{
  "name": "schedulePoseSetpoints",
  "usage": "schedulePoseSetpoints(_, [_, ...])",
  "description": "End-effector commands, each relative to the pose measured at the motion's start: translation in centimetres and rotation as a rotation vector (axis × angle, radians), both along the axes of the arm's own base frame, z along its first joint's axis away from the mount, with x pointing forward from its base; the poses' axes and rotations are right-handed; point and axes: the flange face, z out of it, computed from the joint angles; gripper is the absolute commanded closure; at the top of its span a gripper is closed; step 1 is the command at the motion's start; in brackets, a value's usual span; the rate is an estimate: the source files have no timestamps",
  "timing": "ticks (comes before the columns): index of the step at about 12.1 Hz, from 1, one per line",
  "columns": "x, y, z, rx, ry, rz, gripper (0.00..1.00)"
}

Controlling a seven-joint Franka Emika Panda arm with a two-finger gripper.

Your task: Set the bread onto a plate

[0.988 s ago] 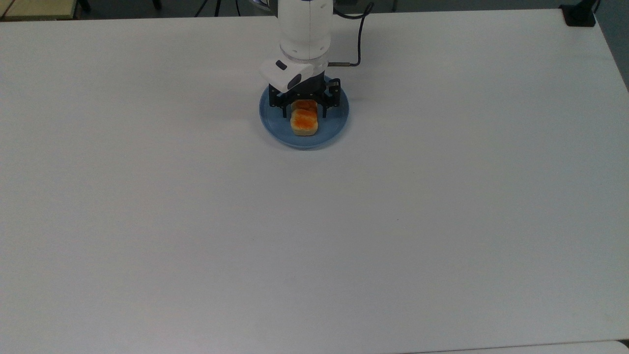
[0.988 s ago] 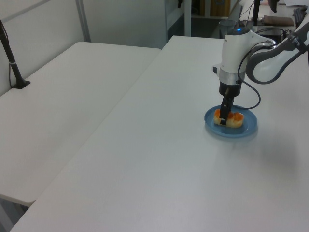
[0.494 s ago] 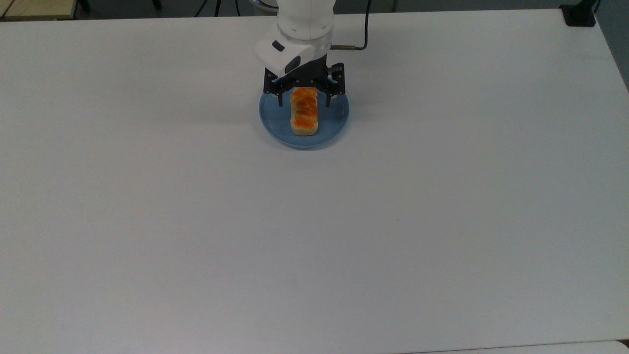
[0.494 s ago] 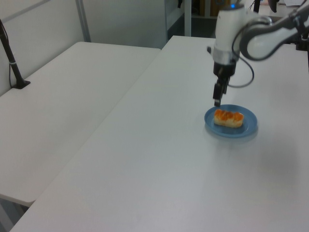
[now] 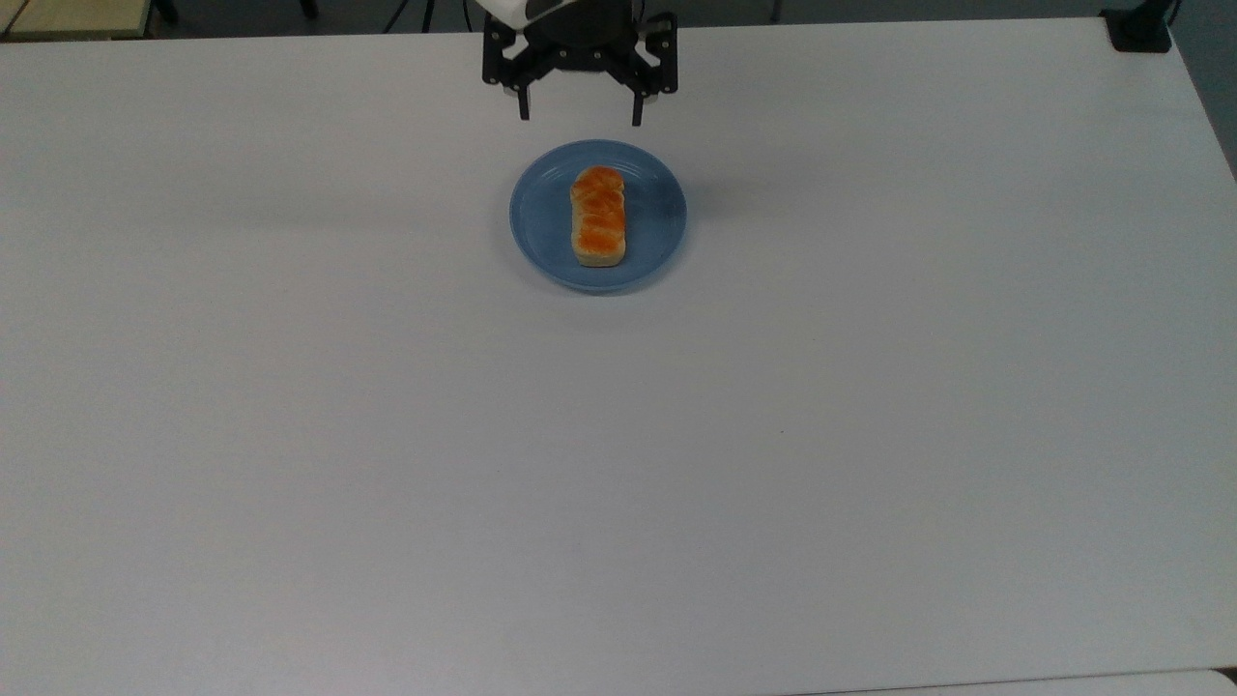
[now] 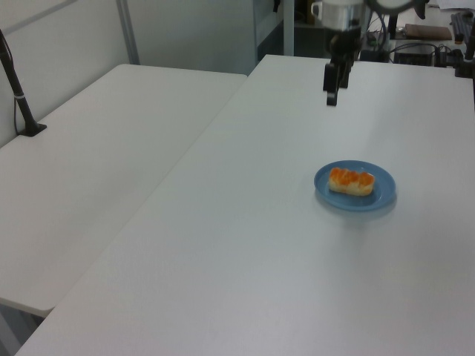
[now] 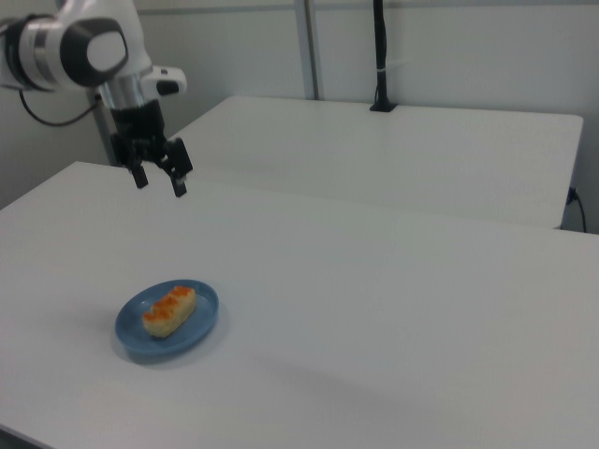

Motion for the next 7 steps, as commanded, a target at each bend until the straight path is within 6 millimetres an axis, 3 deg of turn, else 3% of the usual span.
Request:
schedulePoseSetpoints(1, [-0.5, -1.0, 4.6, -0.015, 0.008, -0.022, 0.0])
schedulePoseSetpoints(5, [-0.9, -3.1, 6.1, -0.011, 0.002, -0.033, 0.0])
schedulePoseSetpoints(7, [-0.9, -3.1, 6.3, -0.01, 0.0, -0.033, 0.0])
